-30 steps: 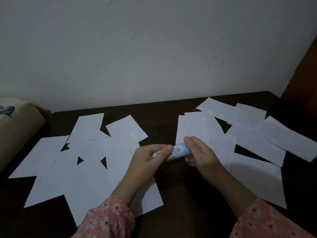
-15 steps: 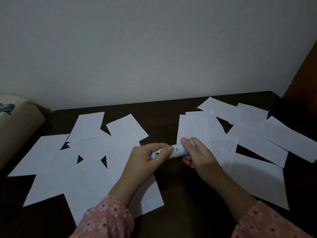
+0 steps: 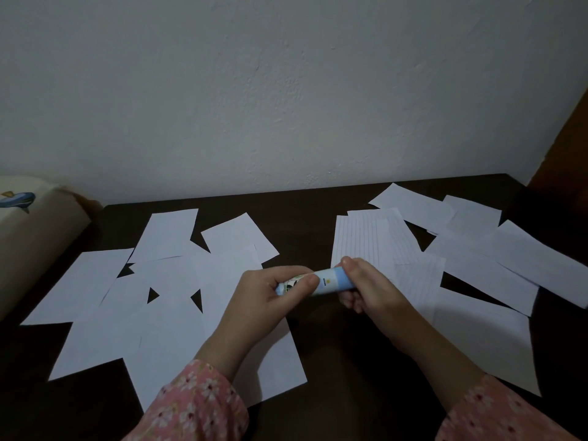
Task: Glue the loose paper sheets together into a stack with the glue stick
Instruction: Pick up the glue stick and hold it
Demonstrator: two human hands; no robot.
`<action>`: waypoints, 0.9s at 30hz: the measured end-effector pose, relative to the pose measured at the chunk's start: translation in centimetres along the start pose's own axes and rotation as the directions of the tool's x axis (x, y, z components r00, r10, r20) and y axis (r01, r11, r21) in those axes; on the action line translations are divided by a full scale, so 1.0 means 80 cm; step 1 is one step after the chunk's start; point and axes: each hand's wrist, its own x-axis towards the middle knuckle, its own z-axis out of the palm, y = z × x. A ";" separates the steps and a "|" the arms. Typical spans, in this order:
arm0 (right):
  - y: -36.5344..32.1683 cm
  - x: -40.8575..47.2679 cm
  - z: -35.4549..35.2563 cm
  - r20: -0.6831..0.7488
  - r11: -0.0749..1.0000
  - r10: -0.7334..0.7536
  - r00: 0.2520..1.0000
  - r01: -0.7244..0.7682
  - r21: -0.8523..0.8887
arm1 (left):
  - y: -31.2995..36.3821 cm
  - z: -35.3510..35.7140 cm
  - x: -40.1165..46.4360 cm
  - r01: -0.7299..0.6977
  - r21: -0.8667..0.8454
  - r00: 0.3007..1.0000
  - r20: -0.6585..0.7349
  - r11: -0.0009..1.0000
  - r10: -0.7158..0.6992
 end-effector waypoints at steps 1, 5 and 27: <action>0.000 0.000 0.001 0.017 1.000 0.004 1.000 -0.004 -0.010 | -0.001 0.000 -0.001 -0.017 0.017 1.000 -0.003 1.000 0.017; 0.000 -0.001 0.003 0.035 0.999 -0.040 0.999 0.039 0.027 | -0.003 -0.002 0.001 0.020 -0.024 1.000 -0.008 1.000 -0.021; 0.000 0.002 -0.013 0.076 0.987 -0.126 0.989 0.132 -0.092 | -0.010 -0.004 0.006 0.167 -0.040 0.985 -0.037 0.985 -0.168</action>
